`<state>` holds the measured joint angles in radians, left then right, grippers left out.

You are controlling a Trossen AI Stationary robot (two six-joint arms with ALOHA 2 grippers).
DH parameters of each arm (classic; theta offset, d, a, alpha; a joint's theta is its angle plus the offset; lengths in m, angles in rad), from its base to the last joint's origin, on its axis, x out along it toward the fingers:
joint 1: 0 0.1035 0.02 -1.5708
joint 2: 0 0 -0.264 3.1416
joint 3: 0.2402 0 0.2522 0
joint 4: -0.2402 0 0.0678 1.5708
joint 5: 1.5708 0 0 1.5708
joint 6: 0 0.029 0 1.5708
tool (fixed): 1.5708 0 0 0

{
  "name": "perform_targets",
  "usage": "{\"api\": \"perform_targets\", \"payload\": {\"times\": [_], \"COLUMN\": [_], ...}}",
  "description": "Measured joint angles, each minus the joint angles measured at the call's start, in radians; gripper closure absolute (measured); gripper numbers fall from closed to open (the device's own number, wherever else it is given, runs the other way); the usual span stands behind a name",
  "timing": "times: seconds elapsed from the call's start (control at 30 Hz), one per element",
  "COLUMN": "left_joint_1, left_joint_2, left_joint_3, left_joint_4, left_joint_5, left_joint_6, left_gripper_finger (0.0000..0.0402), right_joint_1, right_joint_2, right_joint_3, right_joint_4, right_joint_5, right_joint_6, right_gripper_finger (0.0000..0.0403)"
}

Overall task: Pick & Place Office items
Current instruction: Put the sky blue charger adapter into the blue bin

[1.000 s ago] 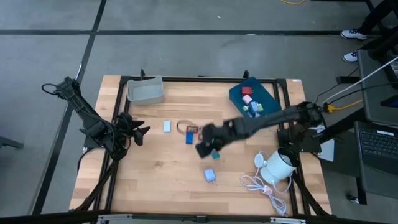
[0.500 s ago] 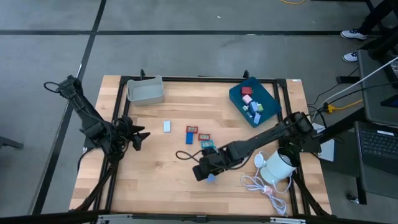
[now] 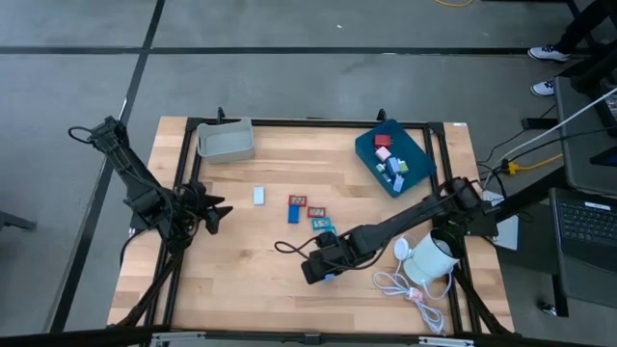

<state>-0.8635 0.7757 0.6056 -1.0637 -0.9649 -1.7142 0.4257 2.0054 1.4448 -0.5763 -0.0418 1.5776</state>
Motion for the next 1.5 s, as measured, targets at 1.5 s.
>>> {"api": "perform_targets", "payload": {"times": [1.5], "left_joint_1": [0.000], "left_joint_2": [0.001], "left_joint_3": [-0.010], "left_joint_4": [-0.009], "left_joint_5": [-0.020], "left_joint_6": [0.015], "left_gripper_finger": [0.0167], "right_joint_1": [-0.168], "right_joint_2": [-0.046], "right_joint_3": [-0.006], "right_joint_4": [-0.168], "right_joint_5": [-0.026], "right_joint_6": [-0.247], "right_gripper_finger": [0.0140]}}
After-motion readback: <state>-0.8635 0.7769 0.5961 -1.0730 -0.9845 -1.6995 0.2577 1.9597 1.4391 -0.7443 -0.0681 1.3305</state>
